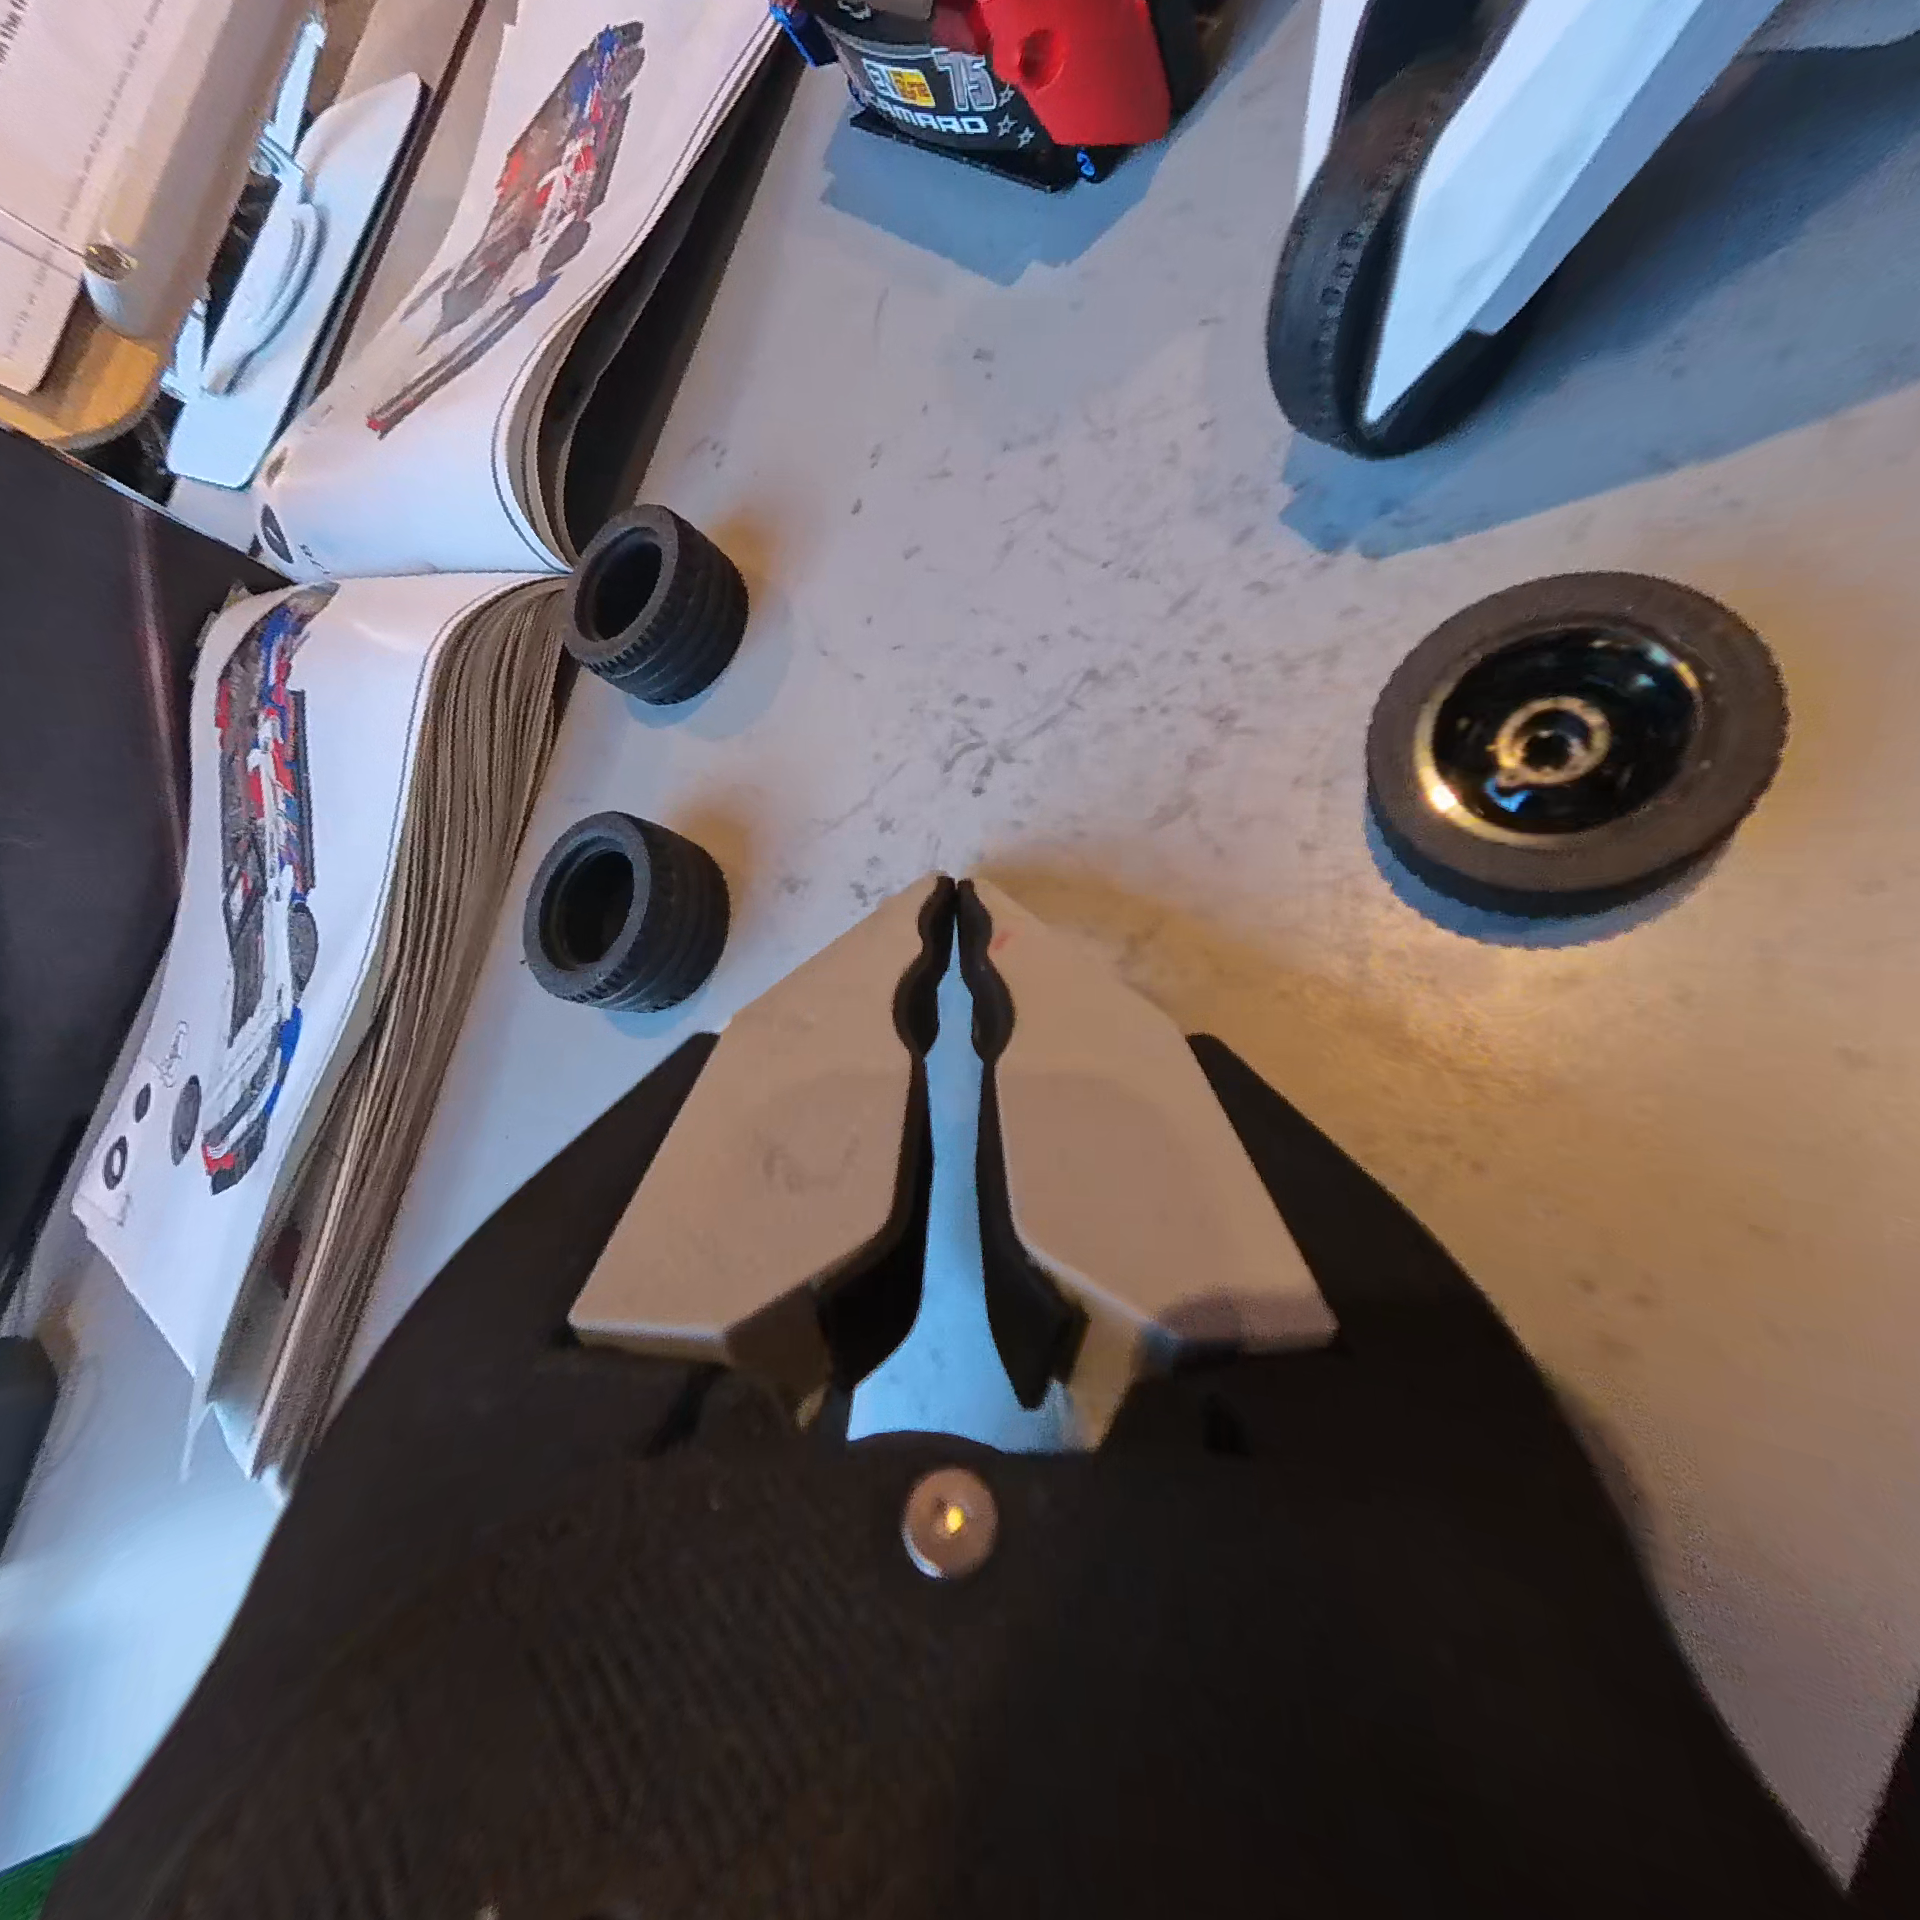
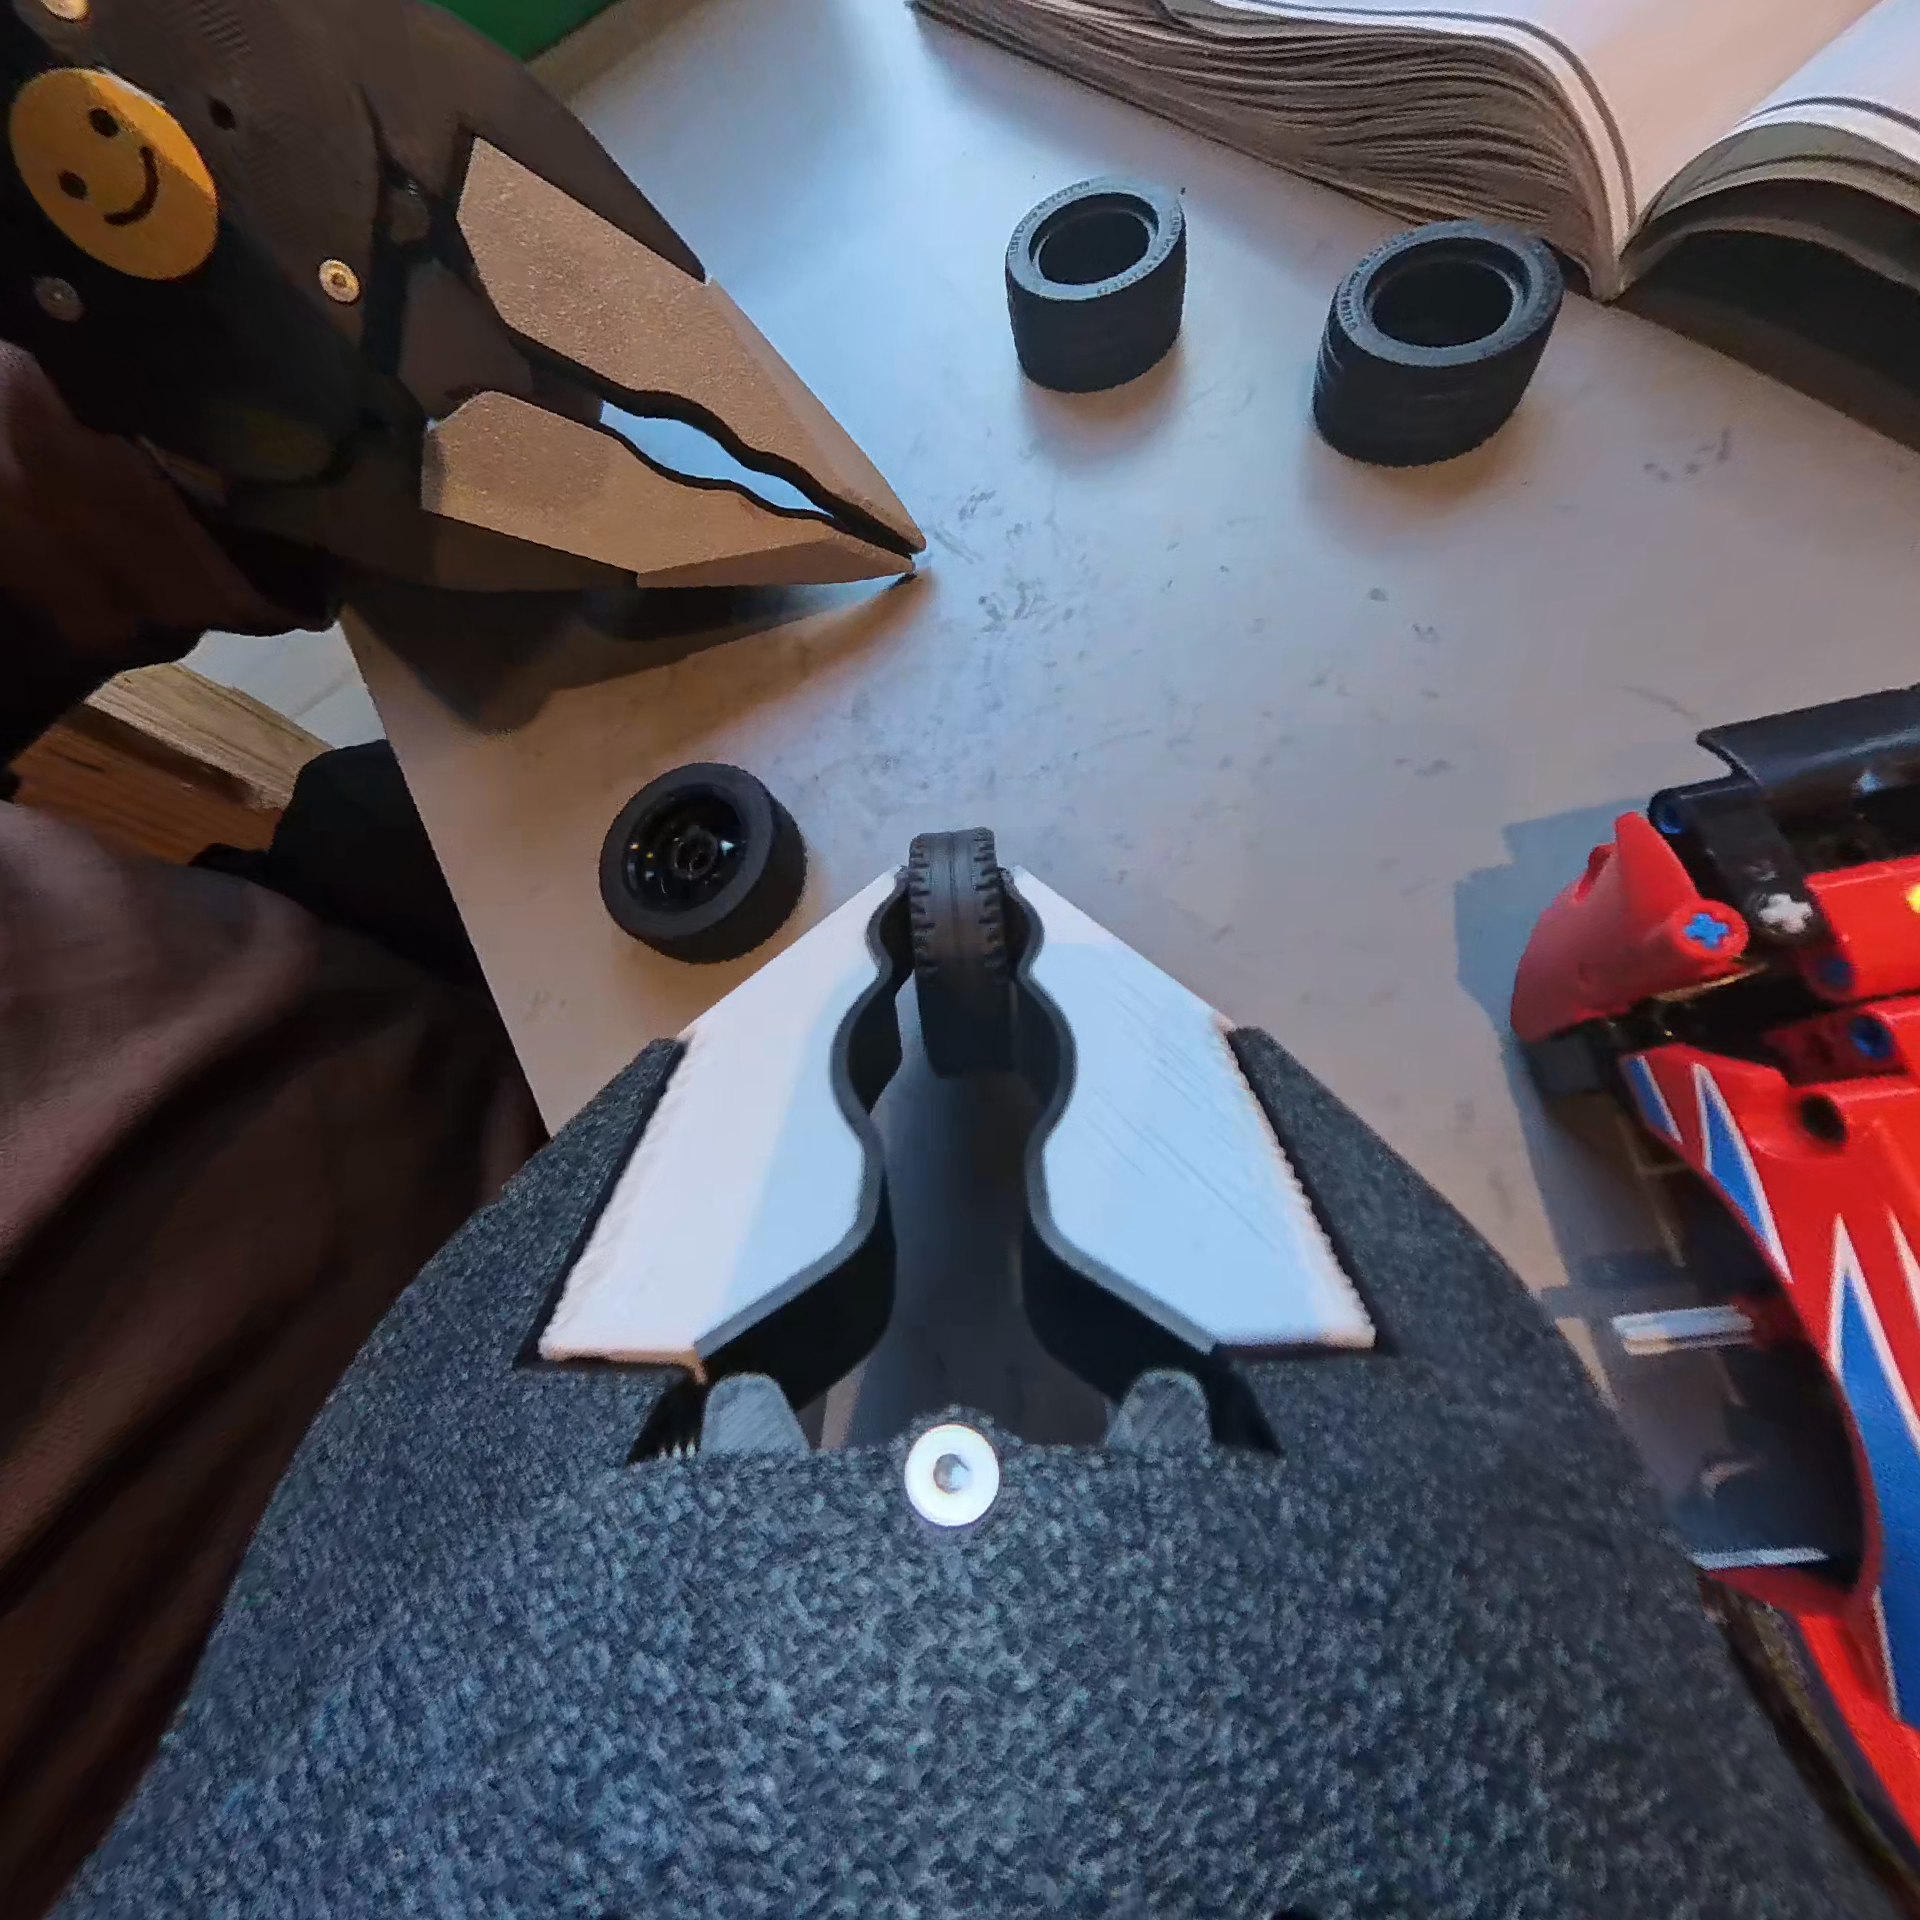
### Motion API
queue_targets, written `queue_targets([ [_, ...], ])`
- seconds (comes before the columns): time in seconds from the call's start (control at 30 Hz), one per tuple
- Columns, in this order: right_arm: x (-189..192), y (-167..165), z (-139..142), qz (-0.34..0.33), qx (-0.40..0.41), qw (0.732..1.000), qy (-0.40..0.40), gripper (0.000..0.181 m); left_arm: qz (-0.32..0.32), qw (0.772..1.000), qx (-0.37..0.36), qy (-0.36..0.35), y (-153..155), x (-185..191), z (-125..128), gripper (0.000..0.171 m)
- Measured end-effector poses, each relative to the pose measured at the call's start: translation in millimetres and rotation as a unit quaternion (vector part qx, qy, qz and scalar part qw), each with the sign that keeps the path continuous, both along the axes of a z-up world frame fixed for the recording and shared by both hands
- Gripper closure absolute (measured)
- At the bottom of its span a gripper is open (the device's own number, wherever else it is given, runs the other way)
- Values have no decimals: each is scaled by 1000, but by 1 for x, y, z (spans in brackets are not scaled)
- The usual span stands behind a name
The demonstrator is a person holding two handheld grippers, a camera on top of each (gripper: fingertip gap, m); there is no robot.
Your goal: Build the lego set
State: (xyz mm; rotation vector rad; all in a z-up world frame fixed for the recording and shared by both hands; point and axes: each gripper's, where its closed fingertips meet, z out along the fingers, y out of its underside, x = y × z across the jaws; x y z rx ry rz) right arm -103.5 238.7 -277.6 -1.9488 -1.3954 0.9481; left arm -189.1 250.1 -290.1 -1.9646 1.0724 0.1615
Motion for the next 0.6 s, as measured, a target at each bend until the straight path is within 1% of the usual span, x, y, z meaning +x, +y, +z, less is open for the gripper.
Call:
queue_targets([
  [0.1,0,-1,1,4,-17,1000,5,171,2,1000,-12,-11,0,0,-1,171],
  [0.6,-1,-1,3,8,-55,998,22,171,-6,1000,-7,-6,1,1,0,171],
])
